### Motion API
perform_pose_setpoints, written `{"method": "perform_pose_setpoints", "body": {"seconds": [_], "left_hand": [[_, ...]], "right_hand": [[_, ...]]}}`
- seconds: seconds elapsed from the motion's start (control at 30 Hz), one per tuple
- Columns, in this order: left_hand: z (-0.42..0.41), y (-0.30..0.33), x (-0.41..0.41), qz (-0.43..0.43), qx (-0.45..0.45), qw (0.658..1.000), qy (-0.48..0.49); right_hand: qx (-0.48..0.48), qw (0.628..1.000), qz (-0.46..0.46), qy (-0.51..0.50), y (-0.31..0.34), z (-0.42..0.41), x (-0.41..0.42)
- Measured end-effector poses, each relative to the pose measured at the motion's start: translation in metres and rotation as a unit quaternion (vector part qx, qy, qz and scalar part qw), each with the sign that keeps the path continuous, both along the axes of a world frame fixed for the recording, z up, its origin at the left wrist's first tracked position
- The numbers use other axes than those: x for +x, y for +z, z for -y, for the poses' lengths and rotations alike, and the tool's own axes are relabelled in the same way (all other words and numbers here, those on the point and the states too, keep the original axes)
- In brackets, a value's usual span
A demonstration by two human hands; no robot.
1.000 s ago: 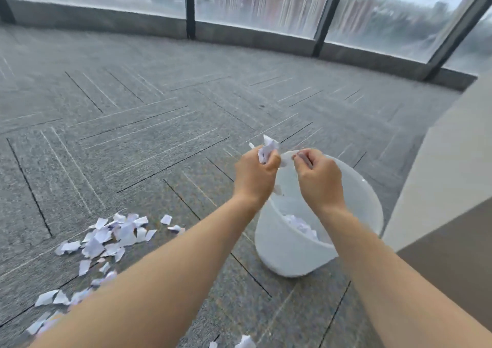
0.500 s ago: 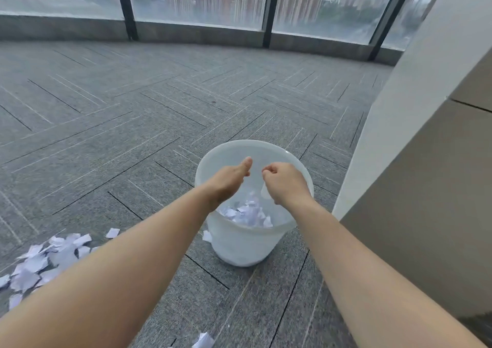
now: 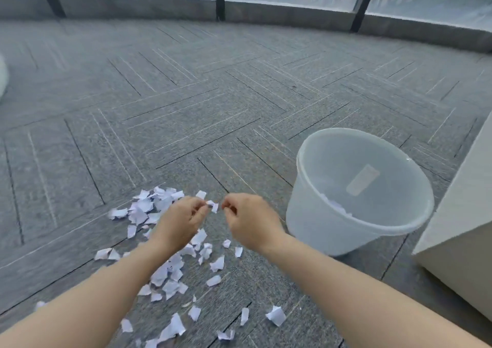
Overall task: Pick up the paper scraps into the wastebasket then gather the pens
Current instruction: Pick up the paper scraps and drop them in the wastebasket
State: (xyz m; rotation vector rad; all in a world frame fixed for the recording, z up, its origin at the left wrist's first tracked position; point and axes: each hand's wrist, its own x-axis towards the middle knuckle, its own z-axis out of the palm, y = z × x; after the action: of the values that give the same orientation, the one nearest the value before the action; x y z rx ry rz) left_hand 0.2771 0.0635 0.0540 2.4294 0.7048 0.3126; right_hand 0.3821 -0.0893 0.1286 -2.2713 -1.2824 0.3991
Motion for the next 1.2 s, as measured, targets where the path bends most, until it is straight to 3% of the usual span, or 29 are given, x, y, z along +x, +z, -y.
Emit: {"method": "perform_pose_setpoints", "body": {"seconds": [0.13, 0.27, 0.47, 0.67, 0.8, 1.03, 1.2], "left_hand": [[-0.023, -0.065, -0.071, -0.160, 0.004, 0.984, 0.078], [-0.041, -0.098, -0.103, -0.227, 0.014, 0.966, 0.122], [-0.080, -0.123, -0.105, -0.230, 0.055, 0.955, 0.181], [-0.124, -0.136, -0.091, -0.233, -0.006, 0.952, 0.197], [-0.142, -0.149, -0.074, -0.234, 0.013, 0.960, 0.155], [-0.164, -0.154, -0.070, -0.125, 0.021, 0.988, 0.089], [-0.146, -0.156, -0.077, -0.015, 0.076, 0.991, 0.109]], "right_hand": [[-0.220, 0.974, -0.033, 0.048, -0.088, -0.020, -0.030], [-0.270, 0.961, -0.020, 0.054, -0.145, -0.039, -0.047], [-0.233, 0.964, 0.074, 0.100, -0.201, -0.072, -0.063], [-0.174, 0.982, 0.079, 0.009, -0.216, -0.115, -0.056], [-0.150, 0.985, 0.087, 0.009, -0.218, -0.158, -0.046], [-0.173, 0.969, 0.072, 0.164, -0.214, -0.223, -0.027], [-0.049, 0.972, 0.093, 0.209, -0.210, -0.208, -0.049]]}}
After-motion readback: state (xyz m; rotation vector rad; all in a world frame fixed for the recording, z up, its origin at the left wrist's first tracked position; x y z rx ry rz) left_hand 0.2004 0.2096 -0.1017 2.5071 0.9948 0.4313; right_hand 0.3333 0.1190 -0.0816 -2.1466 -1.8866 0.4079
